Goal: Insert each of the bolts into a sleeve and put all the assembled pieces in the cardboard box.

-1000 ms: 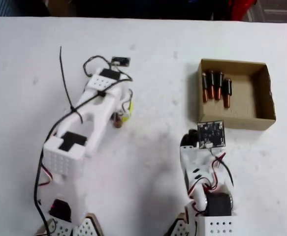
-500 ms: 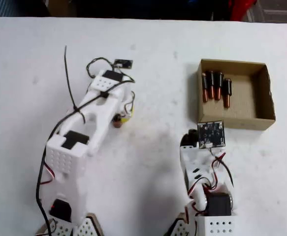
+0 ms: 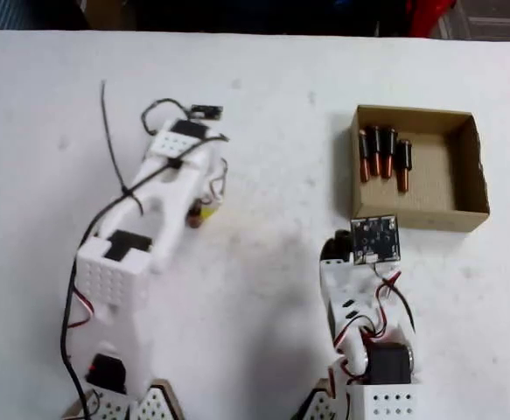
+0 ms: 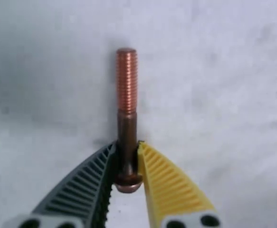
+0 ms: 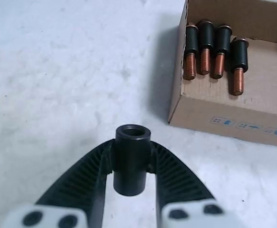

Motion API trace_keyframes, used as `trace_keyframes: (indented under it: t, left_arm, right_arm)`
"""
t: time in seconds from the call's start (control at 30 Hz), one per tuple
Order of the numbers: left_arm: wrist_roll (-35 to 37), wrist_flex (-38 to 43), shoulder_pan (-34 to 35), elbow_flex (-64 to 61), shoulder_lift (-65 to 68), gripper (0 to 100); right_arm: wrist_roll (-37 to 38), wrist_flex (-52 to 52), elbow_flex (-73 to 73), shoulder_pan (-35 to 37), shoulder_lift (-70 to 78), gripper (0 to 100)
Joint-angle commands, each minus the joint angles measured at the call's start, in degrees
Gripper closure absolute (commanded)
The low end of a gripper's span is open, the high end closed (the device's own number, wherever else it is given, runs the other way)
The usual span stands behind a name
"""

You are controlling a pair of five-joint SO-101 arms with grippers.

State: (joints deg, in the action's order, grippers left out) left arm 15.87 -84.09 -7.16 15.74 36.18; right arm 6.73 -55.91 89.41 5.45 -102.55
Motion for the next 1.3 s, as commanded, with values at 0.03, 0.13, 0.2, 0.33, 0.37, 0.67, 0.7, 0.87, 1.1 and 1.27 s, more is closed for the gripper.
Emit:
trace_keyframes:
  t: [0.03, 0.13, 0.2, 0.33, 0.37, 0.67, 0.7, 0.87, 1.1, 1.27]
  left_arm:
    - [-9.41, -13.27, 4.0, 12.57, -1.1, 98]
    - [-23.3, -18.37, 5.49, 18.99, -1.19, 98]
    - [-28.13, -18.2, 6.64, 19.78, -1.27, 98]
    - [-30.33, -18.2, 7.52, 18.29, -4.62, 98]
    - [-32.0, -18.2, 7.25, 17.14, -6.37, 98]
    - [-40.88, -18.02, 6.73, 2.73, -29.32, 98]
    - [-41.32, -17.76, 6.73, 0.53, -31.25, 98]
    - [-41.67, -17.32, 6.81, -10.2, -39.43, 98]
    - [-48.88, -12.66, 6.73, -25.05, -52.0, 98]
    - [-54.77, -7.74, 6.81, -37.45, -58.42, 98]
  right_arm:
    - [-0.26, 1.1, -0.35, 0.04, -0.57, 98.2]
    - [-0.26, 1.1, -0.26, 0.04, -0.57, 98.2]
    - [-0.26, 1.1, -0.26, 0.04, -0.57, 98.2]
    - [-0.26, 1.36, 0.44, 0.04, -0.57, 98.2]
    - [-0.26, 1.36, 0.44, 0.04, -0.57, 98.2]
    - [-0.26, 1.36, 0.44, 0.04, -0.57, 98.1]
    - [-0.26, 1.36, 0.44, 0.04, -0.57, 98.1]
    - [-0.26, 1.36, 0.53, 0.04, -0.57, 98.1]
    - [-0.26, 1.36, 0.53, 0.04, -0.57, 98.1]
    - [-0.26, 1.36, 0.62, 0.04, -0.57, 98.1]
